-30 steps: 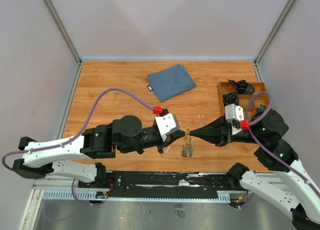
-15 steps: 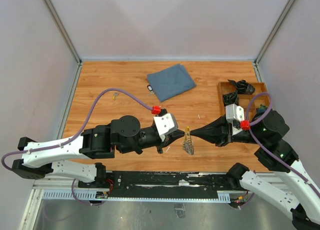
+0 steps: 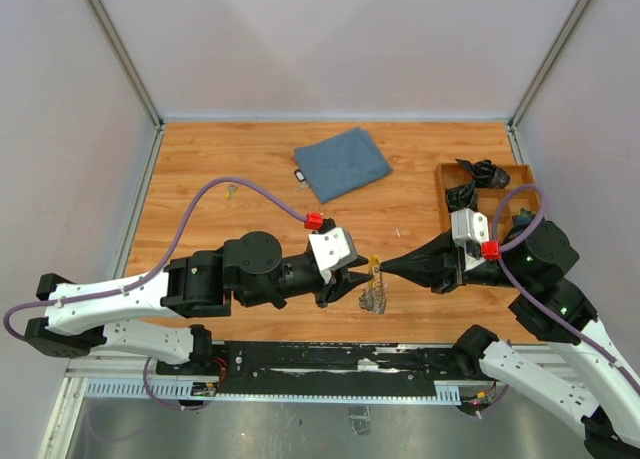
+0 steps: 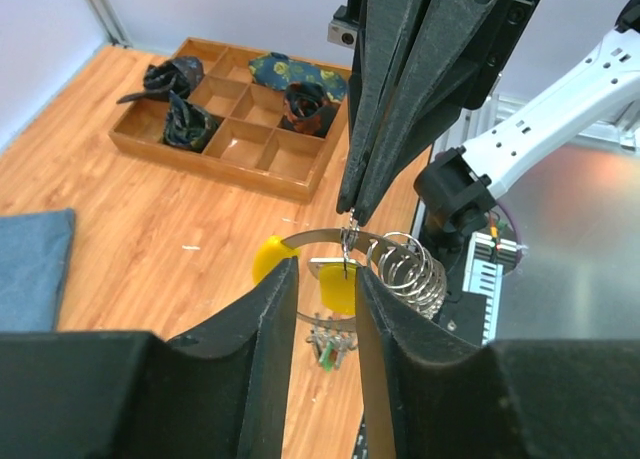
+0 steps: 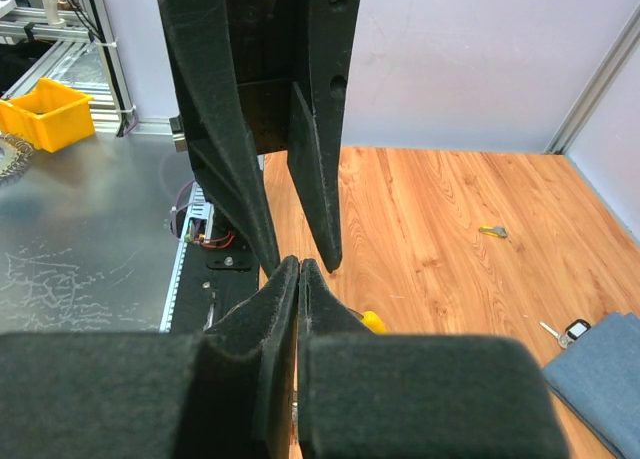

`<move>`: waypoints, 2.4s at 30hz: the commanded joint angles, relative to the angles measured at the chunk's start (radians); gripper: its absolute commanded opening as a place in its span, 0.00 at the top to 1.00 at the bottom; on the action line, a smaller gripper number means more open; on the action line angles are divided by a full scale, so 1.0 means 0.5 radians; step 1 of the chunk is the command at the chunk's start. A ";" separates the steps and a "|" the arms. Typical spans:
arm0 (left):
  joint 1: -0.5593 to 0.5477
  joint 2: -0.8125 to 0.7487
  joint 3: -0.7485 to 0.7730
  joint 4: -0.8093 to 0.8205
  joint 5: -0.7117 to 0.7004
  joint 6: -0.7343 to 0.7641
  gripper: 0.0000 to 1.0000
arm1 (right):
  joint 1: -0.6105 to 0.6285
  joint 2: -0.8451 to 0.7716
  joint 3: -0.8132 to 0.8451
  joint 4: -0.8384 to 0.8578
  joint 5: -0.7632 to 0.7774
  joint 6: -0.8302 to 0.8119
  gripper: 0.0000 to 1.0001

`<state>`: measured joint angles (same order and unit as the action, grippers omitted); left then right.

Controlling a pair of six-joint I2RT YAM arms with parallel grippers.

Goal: Put the keys on the keyring

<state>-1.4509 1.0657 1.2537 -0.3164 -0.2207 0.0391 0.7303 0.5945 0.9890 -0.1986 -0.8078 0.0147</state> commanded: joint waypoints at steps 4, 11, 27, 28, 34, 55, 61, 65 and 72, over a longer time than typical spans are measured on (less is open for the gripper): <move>-0.018 -0.034 -0.056 0.144 0.058 -0.016 0.62 | 0.031 -0.026 0.042 0.081 0.005 -0.005 1.00; -0.019 -0.069 -0.146 0.369 0.116 -0.048 0.63 | 0.032 -0.026 0.040 0.078 -0.021 -0.008 1.00; -0.019 -0.061 -0.197 0.477 0.159 -0.051 0.78 | 0.032 -0.039 0.052 0.061 -0.047 -0.008 1.00; -0.019 -0.059 -0.195 0.476 0.160 -0.052 0.78 | 0.033 -0.040 0.053 0.063 -0.047 -0.008 1.00; -0.019 -0.038 -0.197 0.470 0.152 -0.051 0.80 | 0.031 -0.045 0.056 0.063 -0.050 -0.005 1.00; -0.017 0.018 -0.073 0.245 0.145 -0.034 0.99 | 0.032 -0.048 0.158 -0.224 0.052 -0.200 0.78; -0.019 0.114 0.190 -0.290 0.096 -0.005 0.99 | 0.032 0.059 0.395 -0.751 0.101 -0.509 0.61; -0.019 0.258 0.428 -0.681 0.040 0.002 0.99 | 0.032 0.148 0.426 -0.899 0.081 -0.565 0.61; -0.019 0.543 0.767 -1.241 -0.130 -0.014 1.00 | 0.033 0.198 0.275 -0.713 0.046 -0.465 0.61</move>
<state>-1.4509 1.2850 1.5665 -0.7479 -0.2218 0.0231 0.7303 0.6949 1.1683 -0.5907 -0.7731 -0.2295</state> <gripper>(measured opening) 0.022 0.389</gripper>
